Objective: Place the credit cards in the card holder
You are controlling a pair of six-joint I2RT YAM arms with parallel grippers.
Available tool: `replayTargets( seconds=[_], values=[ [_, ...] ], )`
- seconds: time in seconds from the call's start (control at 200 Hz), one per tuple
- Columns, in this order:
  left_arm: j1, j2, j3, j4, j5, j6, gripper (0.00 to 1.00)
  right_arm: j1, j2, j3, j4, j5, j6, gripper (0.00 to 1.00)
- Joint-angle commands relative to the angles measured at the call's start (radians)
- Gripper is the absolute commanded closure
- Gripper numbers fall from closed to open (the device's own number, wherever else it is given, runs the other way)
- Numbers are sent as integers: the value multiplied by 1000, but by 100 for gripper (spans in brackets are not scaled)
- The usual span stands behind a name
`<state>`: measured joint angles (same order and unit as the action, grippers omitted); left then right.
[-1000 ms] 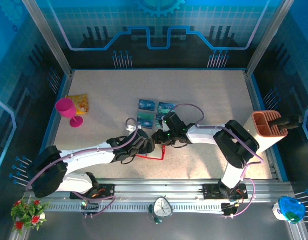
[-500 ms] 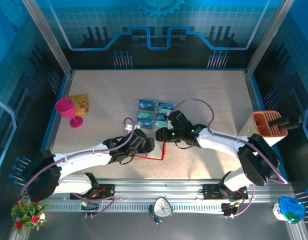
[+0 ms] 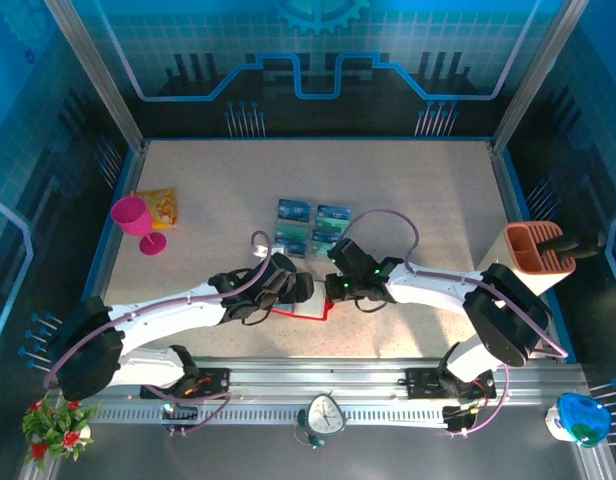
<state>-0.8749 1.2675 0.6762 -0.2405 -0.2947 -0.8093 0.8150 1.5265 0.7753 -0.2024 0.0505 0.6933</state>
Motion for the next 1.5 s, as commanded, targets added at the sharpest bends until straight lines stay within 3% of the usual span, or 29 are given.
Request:
replayTargets(
  seconds=[0.0, 0.37, 0.485, 0.555, 0.805, 1.181, 1.496],
  values=[
    [-11, 33, 42, -10, 34, 22, 7, -31, -4, -30, -22, 24, -31, 100],
    [-29, 158, 52, 63, 69, 2, 6, -127, -42, -64, -23, -16, -118, 100],
    [-29, 165, 25, 81, 63, -10, 6, -132, -80, -59, -41, -39, -112, 80],
    [-29, 166, 8, 86, 59, -15, 6, -130, -130, -67, -40, -52, -80, 77],
    [-29, 200, -11, 115, 61, -25, 6, -78, -223, -48, -4, -66, 29, 80],
    [-29, 214, -30, 127, 55, -28, 6, -22, -2, -27, 190, -128, 143, 89],
    [-29, 225, -51, 130, 46, -22, 6, -48, 47, -31, 163, -86, 96, 91]
  ],
)
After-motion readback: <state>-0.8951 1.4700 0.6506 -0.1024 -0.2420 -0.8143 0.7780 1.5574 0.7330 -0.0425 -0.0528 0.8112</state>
